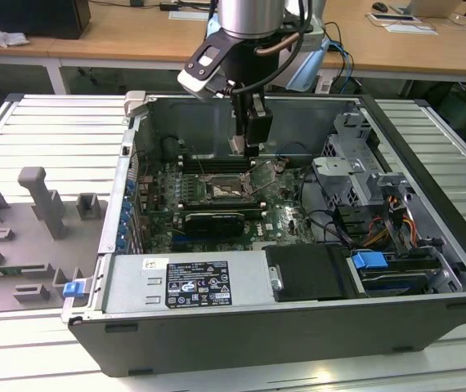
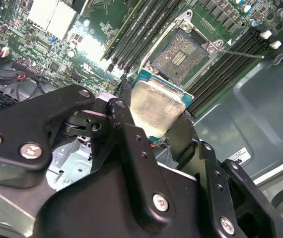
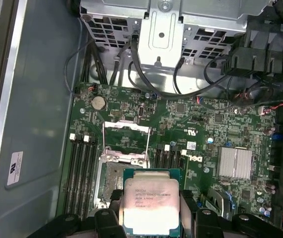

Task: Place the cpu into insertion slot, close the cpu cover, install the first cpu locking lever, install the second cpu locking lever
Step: 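Place the cpu into insertion slot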

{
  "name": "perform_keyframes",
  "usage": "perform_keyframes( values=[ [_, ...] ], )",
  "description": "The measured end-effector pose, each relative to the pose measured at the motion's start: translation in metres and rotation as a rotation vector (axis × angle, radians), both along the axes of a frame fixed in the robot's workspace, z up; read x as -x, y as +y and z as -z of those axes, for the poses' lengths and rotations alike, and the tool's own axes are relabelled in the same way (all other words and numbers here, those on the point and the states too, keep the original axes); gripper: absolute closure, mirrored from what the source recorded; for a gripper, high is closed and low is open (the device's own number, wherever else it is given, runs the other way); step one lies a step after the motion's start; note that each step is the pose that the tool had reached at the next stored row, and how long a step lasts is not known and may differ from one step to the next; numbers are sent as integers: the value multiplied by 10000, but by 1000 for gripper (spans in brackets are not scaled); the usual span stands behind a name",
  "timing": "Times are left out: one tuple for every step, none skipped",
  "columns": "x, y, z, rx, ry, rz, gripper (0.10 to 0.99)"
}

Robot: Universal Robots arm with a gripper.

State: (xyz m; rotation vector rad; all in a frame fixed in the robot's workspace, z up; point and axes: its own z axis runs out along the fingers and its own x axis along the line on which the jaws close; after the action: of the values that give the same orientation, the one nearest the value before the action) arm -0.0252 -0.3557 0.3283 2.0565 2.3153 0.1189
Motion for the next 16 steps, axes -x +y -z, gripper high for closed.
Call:
perform_keyframes(
  values=[
    [0,0,5,0,1,4,549],
    [0,0,10,1,0,9,549],
    [0,0,15,0,0,13,549],
    [0,0,18,0,0,15,549],
    [0,0,21,0,0,17,549],
    [0,0,26,-1,0,20,549],
    [0,0,32,0,1,24,549],
    [0,0,37,0,1,29,549],
    [0,0,41,0,1,32,549],
    [0,0,44,0,1,34,549],
    [0,0,49,-1,1,37,549],
    [0,0,53,-1,1,40,549],
    [0,0,61,-1,3,44,549],
    [1,0,70,-1,5,52,549],
    [2,0,82,0,9,59,549],
    [2,0,94,-1,21,70,549]
  ],
)
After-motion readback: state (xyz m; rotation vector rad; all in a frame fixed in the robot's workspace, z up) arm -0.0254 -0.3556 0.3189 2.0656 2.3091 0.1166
